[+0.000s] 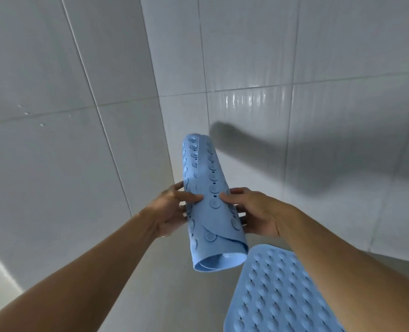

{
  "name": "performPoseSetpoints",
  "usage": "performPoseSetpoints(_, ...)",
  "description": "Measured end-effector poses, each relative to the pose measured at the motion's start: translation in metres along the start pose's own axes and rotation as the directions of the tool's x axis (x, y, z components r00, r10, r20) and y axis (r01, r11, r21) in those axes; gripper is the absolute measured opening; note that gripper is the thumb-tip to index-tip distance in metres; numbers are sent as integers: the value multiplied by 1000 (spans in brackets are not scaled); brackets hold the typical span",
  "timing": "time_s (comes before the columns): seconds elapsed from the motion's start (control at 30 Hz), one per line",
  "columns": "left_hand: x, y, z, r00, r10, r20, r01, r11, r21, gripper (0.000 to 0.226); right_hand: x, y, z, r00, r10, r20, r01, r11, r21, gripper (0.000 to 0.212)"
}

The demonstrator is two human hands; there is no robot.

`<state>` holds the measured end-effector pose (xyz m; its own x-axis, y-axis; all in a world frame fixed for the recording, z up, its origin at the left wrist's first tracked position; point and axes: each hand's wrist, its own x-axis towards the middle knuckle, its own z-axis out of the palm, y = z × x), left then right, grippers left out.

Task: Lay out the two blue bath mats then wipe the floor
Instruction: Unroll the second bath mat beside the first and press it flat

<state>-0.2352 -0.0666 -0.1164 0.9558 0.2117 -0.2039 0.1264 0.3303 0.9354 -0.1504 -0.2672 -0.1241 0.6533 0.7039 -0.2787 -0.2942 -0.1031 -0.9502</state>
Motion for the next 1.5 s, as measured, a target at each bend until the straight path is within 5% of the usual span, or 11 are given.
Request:
performPoseSetpoints(0.17, -38, -17, 70, 994, -26, -106, 39, 991, 126, 64, -53, 26, -35, 998, -57, 24, 55, 997, 49, 60)
performPoseSetpoints(0.4, -77, -34, 142, 976, -91, -199, 150, 941, 303, 64, -108, 22, -72, 982, -34, 186, 54, 993, -104, 55)
performPoseSetpoints(0.73, -114, -37, 150, 954, -83, -288, 173, 936, 305, 69, -129, 10, -67, 973, 23, 228, 13, 988, -157, 31)
performPoseSetpoints(0.9, -129, -76, 122, 962, -169, -215, 231, 924, 306, 69, -136, 45, -47, 978, 100, 183, -63, 978, -198, 46)
performPoseSetpoints(1.17, -159, -146, 72, 932, -361, -31, 354, 888, 295, 68, -176, 132, -9, 957, 290, -5, -290, 954, -80, 41)
performPoseSetpoints(1.3, -161, -192, 52, 869, -492, 53, 441, 818, 369, 76, -194, 174, 10, 918, 371, -141, -379, 925, -38, 64)
performPoseSetpoints(1.5, -159, -257, 51, 737, -639, 221, 464, 716, 522, 85, -226, 235, 22, 821, 458, -341, -474, 879, 41, 56)
